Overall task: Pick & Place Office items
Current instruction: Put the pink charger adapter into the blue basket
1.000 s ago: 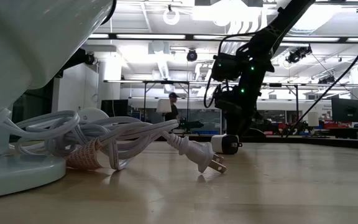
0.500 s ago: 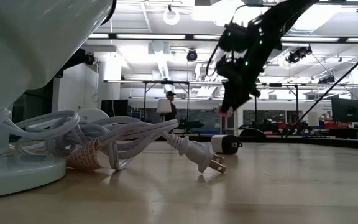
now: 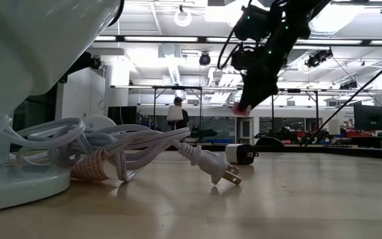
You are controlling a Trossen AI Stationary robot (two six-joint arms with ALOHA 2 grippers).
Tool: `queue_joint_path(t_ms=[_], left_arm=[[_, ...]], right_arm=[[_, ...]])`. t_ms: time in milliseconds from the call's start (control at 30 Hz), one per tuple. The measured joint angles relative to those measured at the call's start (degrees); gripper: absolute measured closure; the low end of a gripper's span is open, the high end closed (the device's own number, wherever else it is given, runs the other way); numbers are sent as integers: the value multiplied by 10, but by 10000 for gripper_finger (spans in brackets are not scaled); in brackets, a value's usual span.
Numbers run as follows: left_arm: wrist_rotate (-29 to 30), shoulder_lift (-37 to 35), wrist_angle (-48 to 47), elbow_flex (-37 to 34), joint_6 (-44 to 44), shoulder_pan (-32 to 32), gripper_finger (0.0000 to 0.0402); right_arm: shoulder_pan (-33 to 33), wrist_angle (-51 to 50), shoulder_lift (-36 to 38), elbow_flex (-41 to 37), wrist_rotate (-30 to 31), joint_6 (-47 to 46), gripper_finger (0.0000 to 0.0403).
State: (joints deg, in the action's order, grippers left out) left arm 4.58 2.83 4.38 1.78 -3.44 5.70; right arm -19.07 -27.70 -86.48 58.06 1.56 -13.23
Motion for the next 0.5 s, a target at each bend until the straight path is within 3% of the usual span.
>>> queue_joint_path(t_ms=[267, 500], left_arm=[[0, 0, 0, 0, 0, 0, 281], [0, 0, 0, 0, 0, 0, 281]], right_arm=[[95, -90, 17, 0, 16, -18, 284], [218, -133, 40, 0, 68, -104, 284]])
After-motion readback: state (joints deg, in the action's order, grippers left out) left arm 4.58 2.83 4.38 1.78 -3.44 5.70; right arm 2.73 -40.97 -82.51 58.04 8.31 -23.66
